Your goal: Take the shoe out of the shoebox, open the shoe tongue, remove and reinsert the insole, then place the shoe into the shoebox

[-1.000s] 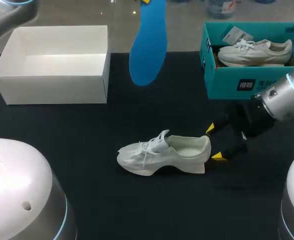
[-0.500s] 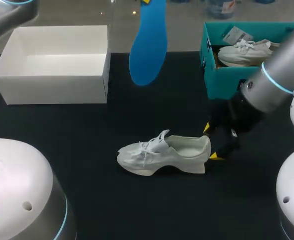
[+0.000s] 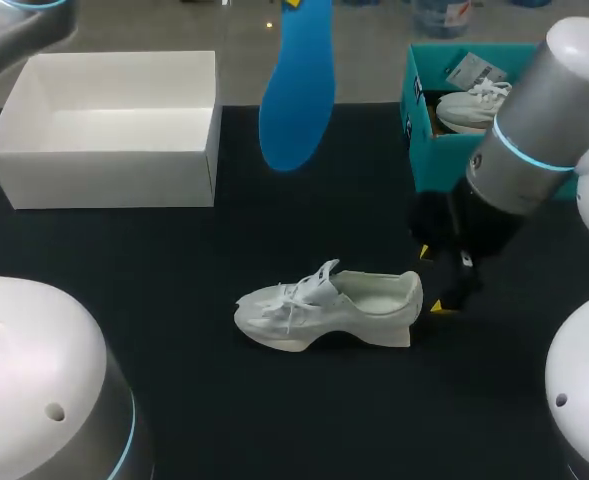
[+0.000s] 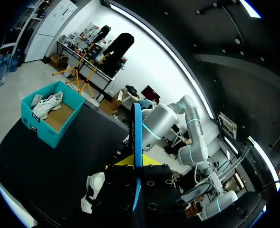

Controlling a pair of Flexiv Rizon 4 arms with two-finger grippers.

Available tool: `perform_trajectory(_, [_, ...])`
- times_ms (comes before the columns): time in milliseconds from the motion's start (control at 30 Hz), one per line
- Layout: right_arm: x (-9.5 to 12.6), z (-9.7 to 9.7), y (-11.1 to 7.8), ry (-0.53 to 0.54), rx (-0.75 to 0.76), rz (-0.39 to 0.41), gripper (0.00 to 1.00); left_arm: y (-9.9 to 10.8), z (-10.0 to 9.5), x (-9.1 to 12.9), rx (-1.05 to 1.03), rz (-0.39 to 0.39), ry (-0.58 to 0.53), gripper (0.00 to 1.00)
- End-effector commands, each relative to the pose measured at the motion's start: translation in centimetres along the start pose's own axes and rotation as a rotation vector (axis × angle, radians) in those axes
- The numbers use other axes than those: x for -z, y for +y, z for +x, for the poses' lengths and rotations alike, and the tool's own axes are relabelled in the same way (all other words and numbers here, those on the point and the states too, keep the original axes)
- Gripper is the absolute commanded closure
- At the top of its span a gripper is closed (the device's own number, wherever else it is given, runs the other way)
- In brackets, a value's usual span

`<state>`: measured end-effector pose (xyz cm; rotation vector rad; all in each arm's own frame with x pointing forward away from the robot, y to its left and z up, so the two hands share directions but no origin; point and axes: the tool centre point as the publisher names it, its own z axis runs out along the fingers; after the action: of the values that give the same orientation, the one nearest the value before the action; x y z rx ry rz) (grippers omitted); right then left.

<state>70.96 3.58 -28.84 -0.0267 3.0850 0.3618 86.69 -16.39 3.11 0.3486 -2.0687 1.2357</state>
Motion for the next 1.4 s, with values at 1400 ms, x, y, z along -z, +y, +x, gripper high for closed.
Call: perform_trajectory(1400, [1.4, -0.9, 1.3, -0.007, -0.048, 0.051, 0.00, -0.9, -0.6, 1.4, 0.054, -0.003, -0.011, 1.00])
